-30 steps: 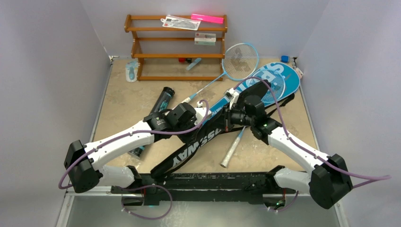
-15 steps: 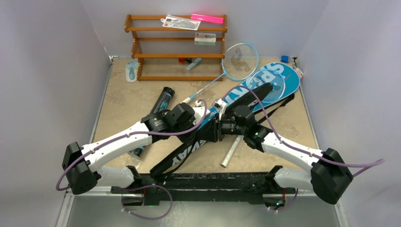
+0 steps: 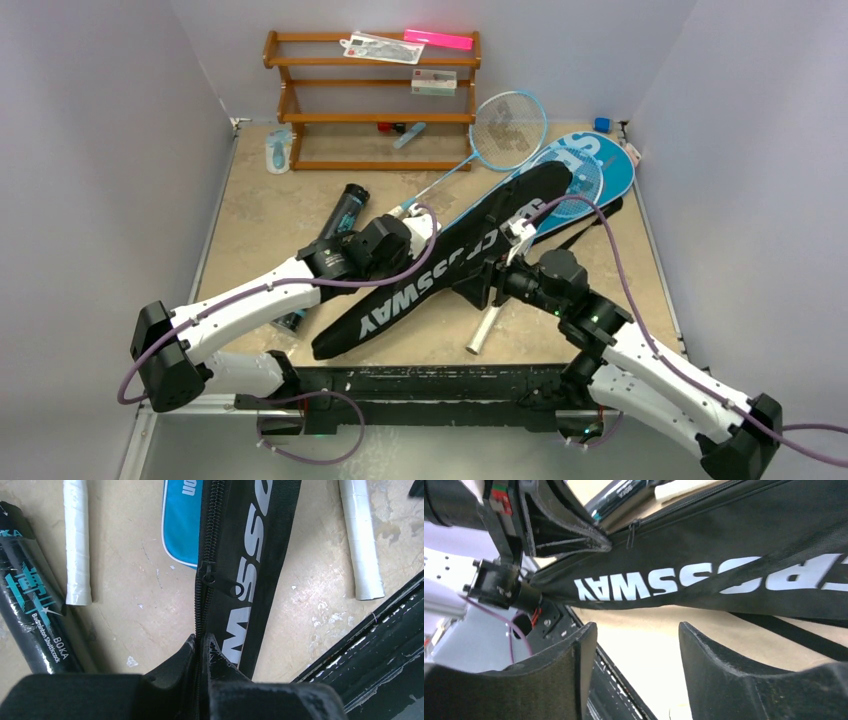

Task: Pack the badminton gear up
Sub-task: Zip the racket bag at the center of the board.

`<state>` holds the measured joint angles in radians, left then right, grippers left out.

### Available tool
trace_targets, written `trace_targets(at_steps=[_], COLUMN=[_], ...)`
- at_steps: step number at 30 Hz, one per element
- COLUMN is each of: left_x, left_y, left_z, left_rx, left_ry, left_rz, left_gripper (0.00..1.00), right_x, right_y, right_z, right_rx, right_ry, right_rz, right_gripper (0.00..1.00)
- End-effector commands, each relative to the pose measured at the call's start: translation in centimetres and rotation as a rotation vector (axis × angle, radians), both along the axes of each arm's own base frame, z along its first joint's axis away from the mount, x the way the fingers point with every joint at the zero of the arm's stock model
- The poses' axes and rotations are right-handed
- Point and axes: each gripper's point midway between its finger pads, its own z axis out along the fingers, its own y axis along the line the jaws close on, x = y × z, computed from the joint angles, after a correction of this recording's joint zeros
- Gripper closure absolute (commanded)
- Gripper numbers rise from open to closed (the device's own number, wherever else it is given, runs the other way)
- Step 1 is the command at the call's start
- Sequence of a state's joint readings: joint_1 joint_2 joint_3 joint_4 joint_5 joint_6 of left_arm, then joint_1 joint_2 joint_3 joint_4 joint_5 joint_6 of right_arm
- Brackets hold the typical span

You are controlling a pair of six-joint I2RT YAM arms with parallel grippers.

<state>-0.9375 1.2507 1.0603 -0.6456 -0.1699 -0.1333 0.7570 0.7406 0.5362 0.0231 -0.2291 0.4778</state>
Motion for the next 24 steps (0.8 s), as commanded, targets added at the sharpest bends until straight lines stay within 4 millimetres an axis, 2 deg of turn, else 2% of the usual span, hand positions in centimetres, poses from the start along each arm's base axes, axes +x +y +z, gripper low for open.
trace_targets(at_steps=[1, 4, 6, 9, 12, 18, 24], left_x=[1.3, 0.9, 0.5, -0.1, -0.6, -1.4, -1.8], left_y=[-1.4, -1.8, -2.1, -2.4, -2.6, -3.0, -3.4], left_z=[3.6, 3.5, 3.5, 3.2, 2.8, 2.1, 1.9], left_rx=[-0.065, -0.072, -0.083, -0.097, -0.105, -0.107, -0.112], left_ry=[-0.118, -0.117, -0.116, -0.118, -0.112, -0.095, -0.086], left_rz=[-0.03, -0.042, -0.052, -0.062, -0.069, -0.092, -0.106], left_gripper=[1.0, 1.0, 1.0, 1.0, 1.0, 1.0, 1.0], right_x=[2.4, 4.6, 5.7, 6.7, 7.9, 9.5, 10.7], right_y=[-2.0, -3.6, -3.9, -3.9, -5.2, -4.5, -4.7], right_z=[1.2, 1.3, 2.1, 2.1, 1.9, 3.3, 3.0], right_rx=[-0.029, -0.058, 0.004, 0.08, 0.119, 0.229, 0.24], right_ry=[-0.023, 0.158, 0.275, 0.409, 0.471, 0.468, 0.458], right_rz=[-0.188, -0.433, -0.581, -0.727, -0.903, -0.948, -1.01], right_gripper=[0.29, 0.21, 0.21, 0.21, 0.23, 0.31, 0.41])
